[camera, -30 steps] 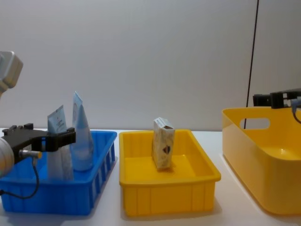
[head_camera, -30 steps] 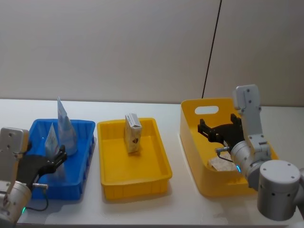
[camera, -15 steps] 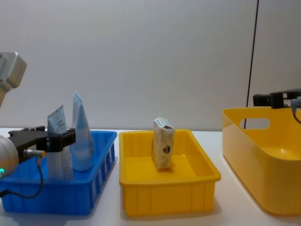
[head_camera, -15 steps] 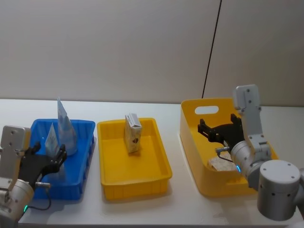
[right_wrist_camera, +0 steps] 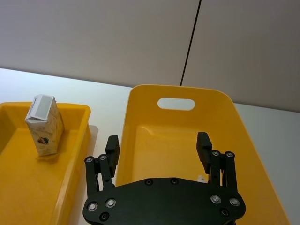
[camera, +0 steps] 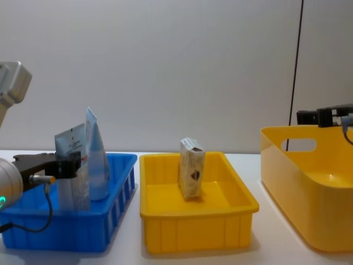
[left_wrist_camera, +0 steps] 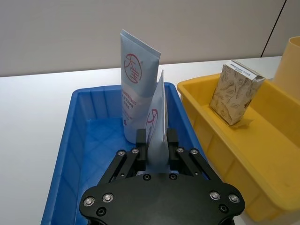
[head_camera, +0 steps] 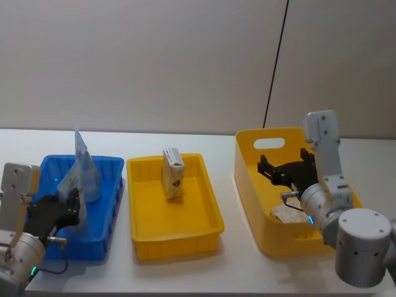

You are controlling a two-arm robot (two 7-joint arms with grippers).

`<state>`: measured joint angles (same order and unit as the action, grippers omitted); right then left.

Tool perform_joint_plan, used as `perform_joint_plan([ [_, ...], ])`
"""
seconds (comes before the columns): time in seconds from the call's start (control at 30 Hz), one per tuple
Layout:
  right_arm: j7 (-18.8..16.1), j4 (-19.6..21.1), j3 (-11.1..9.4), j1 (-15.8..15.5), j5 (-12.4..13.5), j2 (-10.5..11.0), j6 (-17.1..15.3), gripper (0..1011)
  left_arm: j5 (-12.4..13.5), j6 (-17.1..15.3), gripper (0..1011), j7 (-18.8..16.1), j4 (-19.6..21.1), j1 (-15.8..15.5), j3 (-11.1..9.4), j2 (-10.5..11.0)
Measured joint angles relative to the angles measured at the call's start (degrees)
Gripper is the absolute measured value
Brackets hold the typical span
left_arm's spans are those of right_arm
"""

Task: Bimanual collaborative sorting of washing and personal care products

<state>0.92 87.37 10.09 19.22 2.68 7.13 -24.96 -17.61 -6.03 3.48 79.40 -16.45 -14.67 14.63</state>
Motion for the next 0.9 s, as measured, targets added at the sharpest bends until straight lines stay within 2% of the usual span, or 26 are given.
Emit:
perform_joint_plan([
  [0.23, 0.0, 0.0, 0.0, 0.0, 0.0, 0.0, 0.0, 1004, -0.12, -0.09, 169, 0.55, -0.11, -0.01, 0.36, -0.25],
  [0.57, 0.0, 0.0, 0.0, 0.0, 0.0, 0.0, 0.0, 1004, 0.14, 1.21, 152, 1.42, -0.62, 0.03, 0.69, -0.55],
  [0.8, 0.0, 0.0, 0.0, 0.0, 0.0, 0.0, 0.0, 1004, 1.24, 5.23, 152, 2.9, -1.99, -0.08, 0.55, -0.41],
  [0.9, 0.0, 0.0, 0.0, 0.0, 0.0, 0.0, 0.0, 1004, 2.11, 8.34, 152, 4.0, -3.03, -0.35, 0.27, -0.15],
])
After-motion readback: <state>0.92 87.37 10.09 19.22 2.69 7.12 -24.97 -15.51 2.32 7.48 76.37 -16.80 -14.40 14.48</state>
